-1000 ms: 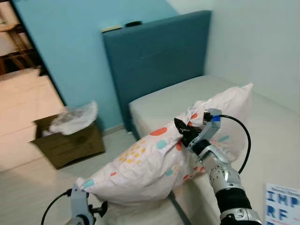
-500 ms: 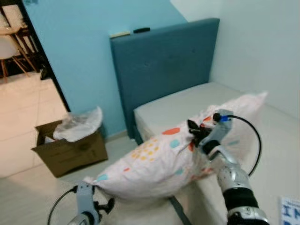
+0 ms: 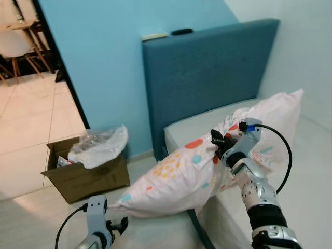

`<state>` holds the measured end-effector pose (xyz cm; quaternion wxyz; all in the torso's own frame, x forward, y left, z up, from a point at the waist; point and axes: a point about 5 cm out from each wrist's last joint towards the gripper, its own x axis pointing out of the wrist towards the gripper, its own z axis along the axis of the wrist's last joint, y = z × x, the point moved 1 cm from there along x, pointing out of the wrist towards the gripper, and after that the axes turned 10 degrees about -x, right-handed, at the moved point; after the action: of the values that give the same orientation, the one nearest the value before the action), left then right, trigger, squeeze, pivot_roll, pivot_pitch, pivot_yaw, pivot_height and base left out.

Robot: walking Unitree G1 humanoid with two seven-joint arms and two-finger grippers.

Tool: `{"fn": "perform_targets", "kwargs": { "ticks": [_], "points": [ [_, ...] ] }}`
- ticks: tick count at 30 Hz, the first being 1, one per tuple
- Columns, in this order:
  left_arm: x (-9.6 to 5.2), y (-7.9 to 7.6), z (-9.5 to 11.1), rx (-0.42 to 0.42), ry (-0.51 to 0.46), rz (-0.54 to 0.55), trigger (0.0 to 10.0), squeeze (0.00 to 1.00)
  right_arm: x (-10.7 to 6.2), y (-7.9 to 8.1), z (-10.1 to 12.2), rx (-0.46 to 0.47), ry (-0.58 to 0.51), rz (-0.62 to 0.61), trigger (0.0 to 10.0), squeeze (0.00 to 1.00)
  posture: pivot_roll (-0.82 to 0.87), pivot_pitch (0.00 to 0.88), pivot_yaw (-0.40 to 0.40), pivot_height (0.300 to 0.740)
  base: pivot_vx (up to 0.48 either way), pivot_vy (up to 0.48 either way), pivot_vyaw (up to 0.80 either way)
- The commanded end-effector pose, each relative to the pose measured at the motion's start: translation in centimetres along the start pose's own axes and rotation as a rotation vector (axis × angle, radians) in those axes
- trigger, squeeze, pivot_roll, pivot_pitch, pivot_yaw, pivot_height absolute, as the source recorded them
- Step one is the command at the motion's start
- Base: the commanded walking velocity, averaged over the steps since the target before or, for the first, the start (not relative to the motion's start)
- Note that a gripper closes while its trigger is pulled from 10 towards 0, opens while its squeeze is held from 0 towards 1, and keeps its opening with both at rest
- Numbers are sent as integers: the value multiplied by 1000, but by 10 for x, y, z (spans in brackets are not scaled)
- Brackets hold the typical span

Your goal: Clean up the room

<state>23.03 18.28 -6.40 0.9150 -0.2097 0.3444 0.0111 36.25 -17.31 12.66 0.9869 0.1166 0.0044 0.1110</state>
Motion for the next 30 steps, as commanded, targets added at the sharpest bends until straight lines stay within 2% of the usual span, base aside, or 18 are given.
{"fn": "perform_targets", "kwargs": {
  "ticks": [1,13,30],
  "points": [
    [0,0,1,7,-1,-3,10000,0,3,-1,19,-12,-93,7,10000,0,-108,0,52,724,480,0,0],
    [3,-7,5,13,-13,-35,10000,0,2,-6,27,14,-132,-20,10000,0,-105,0,47,724,480,0,0],
    [6,-15,9,16,-33,-59,10000,0,5,-1,31,10,-131,14,10000,0,-103,0,32,724,480,0,0]
  ]
}}
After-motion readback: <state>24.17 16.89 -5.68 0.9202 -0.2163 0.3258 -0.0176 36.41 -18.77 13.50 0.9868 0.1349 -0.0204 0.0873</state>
